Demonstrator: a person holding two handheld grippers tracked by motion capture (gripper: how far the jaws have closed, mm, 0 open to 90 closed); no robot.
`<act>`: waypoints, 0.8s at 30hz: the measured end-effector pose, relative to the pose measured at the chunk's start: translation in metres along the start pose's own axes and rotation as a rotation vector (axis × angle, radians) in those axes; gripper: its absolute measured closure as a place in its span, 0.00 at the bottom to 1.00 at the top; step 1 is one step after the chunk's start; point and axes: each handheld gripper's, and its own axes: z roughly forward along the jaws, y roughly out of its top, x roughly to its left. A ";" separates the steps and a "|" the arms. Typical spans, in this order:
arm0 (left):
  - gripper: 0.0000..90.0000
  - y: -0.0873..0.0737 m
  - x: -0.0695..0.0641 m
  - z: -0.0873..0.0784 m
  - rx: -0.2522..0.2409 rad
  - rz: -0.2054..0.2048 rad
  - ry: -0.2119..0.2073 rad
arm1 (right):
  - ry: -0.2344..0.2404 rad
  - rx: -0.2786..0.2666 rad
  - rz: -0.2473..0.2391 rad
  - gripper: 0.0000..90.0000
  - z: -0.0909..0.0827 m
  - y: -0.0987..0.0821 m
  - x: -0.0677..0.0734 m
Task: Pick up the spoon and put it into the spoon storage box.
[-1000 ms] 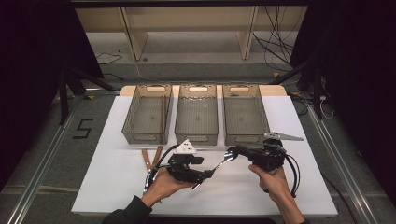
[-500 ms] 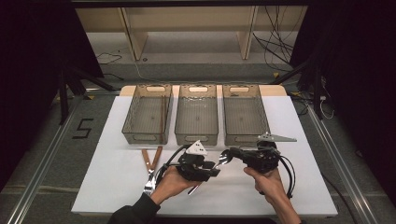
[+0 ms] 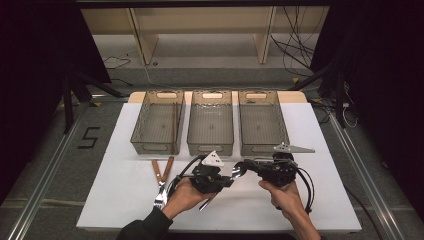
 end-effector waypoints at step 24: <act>0.99 0.001 0.017 -0.023 -0.029 -0.039 0.046 | 0.065 -0.048 -0.005 0.55 -0.016 0.006 0.002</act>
